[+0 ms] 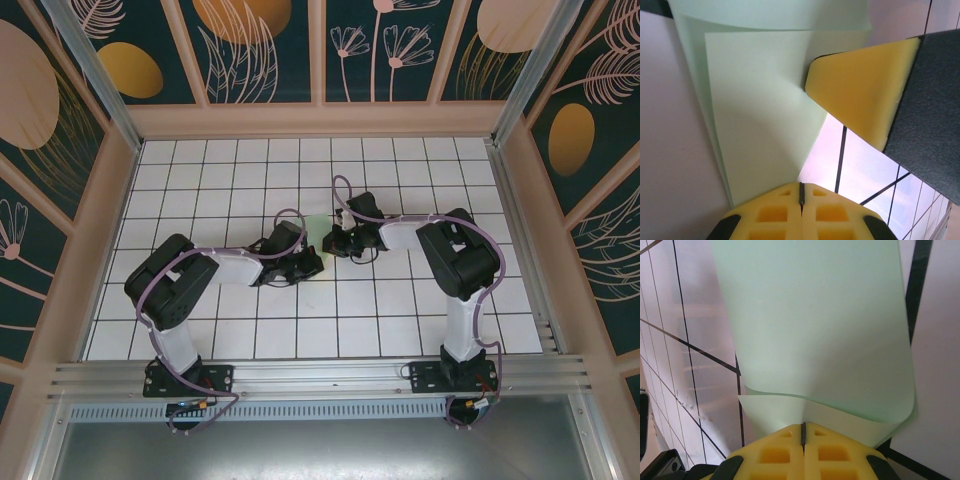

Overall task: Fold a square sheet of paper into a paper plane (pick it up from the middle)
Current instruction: Third fold the triangle at the center of the table.

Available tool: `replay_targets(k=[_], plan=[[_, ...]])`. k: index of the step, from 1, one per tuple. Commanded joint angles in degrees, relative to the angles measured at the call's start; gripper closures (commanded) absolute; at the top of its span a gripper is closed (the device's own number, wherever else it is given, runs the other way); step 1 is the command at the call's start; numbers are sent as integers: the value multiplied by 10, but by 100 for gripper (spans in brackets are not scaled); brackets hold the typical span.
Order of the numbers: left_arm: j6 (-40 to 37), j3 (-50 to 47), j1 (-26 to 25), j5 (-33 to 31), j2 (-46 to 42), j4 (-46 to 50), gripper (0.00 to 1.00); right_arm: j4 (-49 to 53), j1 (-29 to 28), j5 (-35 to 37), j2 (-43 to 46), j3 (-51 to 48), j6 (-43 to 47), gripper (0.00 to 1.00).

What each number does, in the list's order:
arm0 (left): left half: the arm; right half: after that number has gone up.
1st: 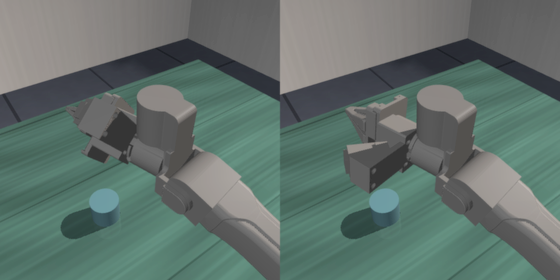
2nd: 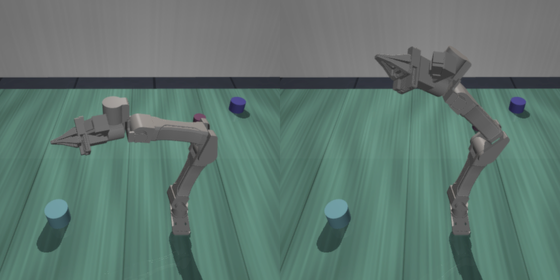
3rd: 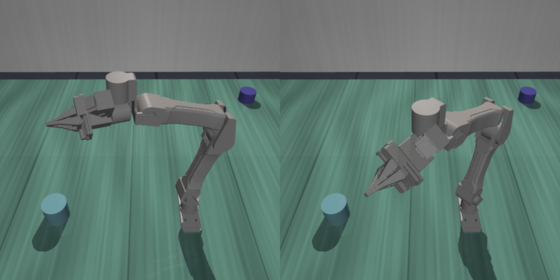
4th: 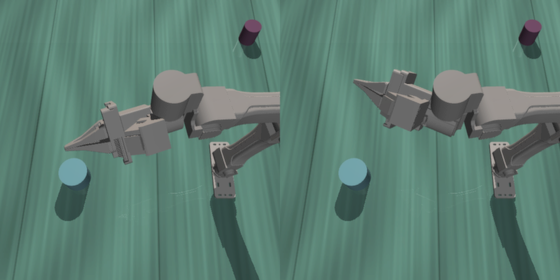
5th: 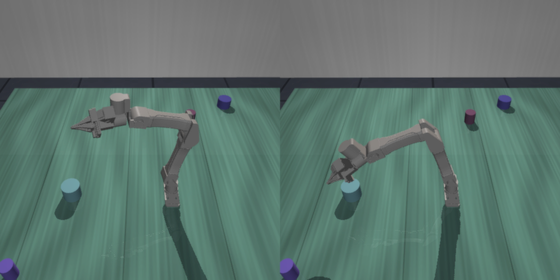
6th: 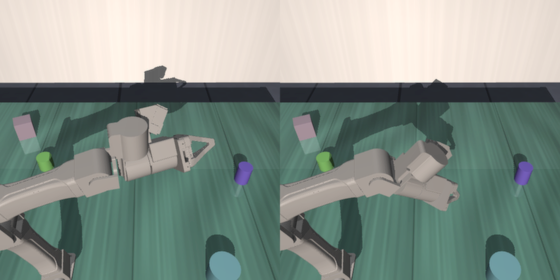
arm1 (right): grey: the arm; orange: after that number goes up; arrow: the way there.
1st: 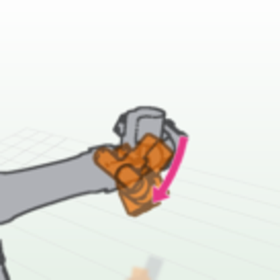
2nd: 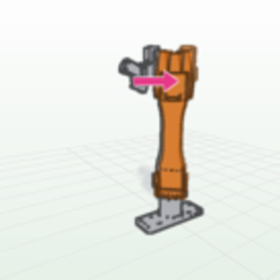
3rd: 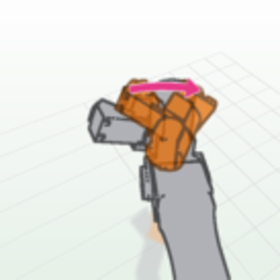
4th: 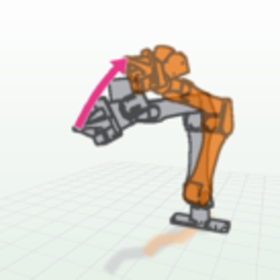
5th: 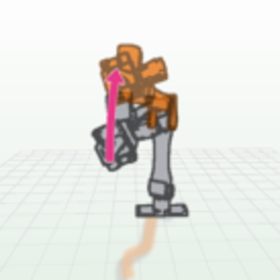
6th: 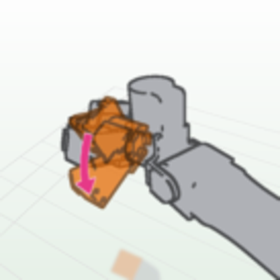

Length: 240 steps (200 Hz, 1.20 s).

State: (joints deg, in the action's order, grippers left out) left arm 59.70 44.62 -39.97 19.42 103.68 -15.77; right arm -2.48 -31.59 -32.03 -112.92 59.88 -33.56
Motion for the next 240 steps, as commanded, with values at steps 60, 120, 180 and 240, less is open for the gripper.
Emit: replay_targets(k=[60,120,180,240], plan=[[6,-67,-3,19,-39,39,94,72,-1,58,-39,-15,-2,98],[-35,-14,-2,-2,-115,78,93,46,-1,45,12,-59,-41,98],[0,-1,-2,-16,-58,37,97,32,-9,42,26,-61,-65,98],[-10,-2,-3,-29,-16,76,98,22,-8,35,33,-51,-43,98]])
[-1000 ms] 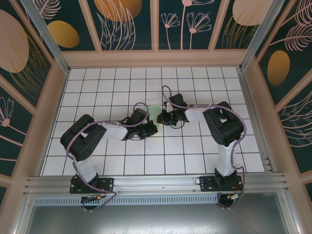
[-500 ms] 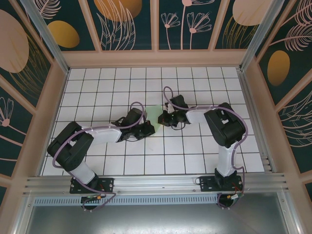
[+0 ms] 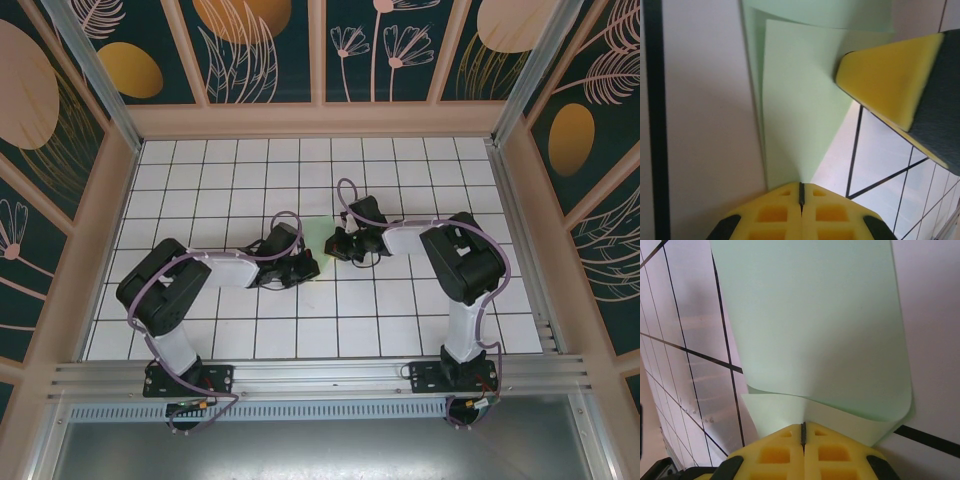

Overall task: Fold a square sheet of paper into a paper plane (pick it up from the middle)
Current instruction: Third fold the triangle at the center of the table.

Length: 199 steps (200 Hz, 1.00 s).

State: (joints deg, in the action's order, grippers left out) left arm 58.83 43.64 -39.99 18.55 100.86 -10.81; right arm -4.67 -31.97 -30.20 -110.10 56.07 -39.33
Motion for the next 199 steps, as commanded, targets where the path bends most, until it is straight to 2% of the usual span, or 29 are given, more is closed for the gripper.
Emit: replay_targets(k=[1,66,122,199], plan=[[-2,8,-3,-20,13,27,98,43,-5,16,6,-13,15,98],[-19,-7,-3,-33,13,50,100,-18,-20,-27,50,-23,114,97],[-20,-7,-2,-33,15,54,100,-9,-39,-24,28,-31,112,97],[-17,-16,-2,-41,13,70,100,4,-14,-14,-11,-28,137,97]])
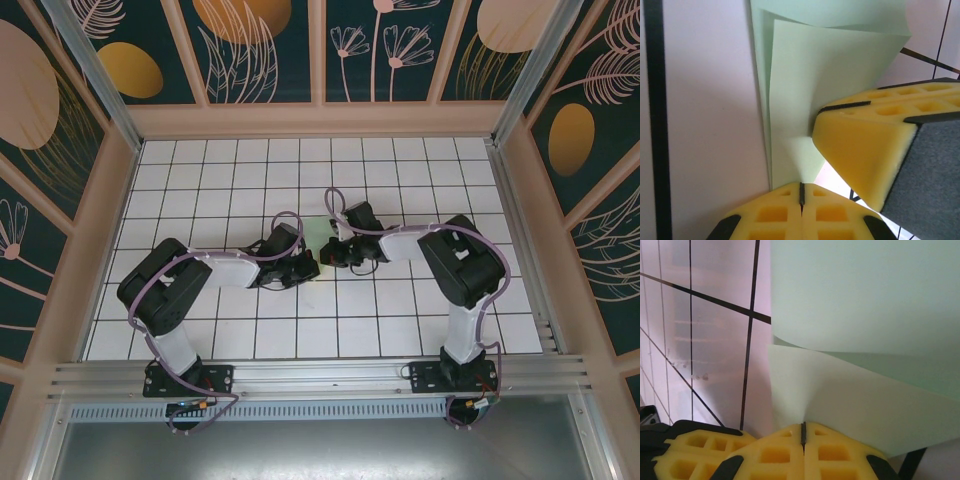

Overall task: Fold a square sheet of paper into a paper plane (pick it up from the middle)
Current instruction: Third fold the triangle at the center of the table.

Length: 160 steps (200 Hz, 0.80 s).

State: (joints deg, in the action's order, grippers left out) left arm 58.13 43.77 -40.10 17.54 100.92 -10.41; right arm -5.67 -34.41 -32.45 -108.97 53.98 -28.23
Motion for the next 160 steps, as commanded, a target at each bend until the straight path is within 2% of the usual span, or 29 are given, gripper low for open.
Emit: replay_targets(k=[1,40,101,137,160], plan=[[-10,-17,-1,-31,12,67,100,14,11,9,-22,-7,26,97],[-13,-28,-1,-30,8,95,100,21,28,15,-40,16,42,97],[-18,-33,-1,-29,8,107,100,29,120,36,-54,48,53,97],[-34,-17,-2,-33,8,109,100,52,138,61,-10,61,61,97],[-74,3,-1,-49,2,131,100,51,131,58,34,40,55,97]])
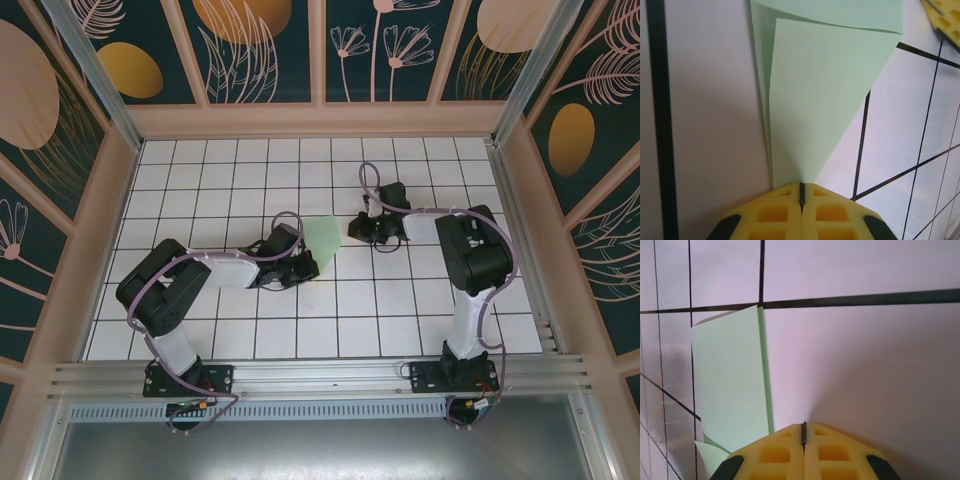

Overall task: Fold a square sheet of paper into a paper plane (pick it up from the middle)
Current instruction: Third fold the triangle at the center of the table.

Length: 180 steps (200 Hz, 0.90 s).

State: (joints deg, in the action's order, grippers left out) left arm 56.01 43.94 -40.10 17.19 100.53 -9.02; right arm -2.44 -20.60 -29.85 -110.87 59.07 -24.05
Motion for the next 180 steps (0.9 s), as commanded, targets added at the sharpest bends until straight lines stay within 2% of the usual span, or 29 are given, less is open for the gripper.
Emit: replay_targets(k=[1,27,52,81,110,165,180], plan=[[-54,3,0,-47,6,119,100,18,-7,32,55,-13,13,97],[-136,35,0,-75,-3,176,100,14,-35,24,87,-41,-3,97],[-167,40,3,-61,-17,180,100,-1,-80,10,90,-56,-31,97],[-154,40,2,-30,-19,148,100,-36,-119,-17,68,-61,-72,98],[-138,41,2,-16,-20,125,100,-48,-130,-31,36,-48,-88,100],[-93,39,3,-36,-63,67,100,-4,-129,3,2,-29,-82,100],[-74,38,2,-44,-64,47,97,0,-129,8,-2,-31,-84,100]])
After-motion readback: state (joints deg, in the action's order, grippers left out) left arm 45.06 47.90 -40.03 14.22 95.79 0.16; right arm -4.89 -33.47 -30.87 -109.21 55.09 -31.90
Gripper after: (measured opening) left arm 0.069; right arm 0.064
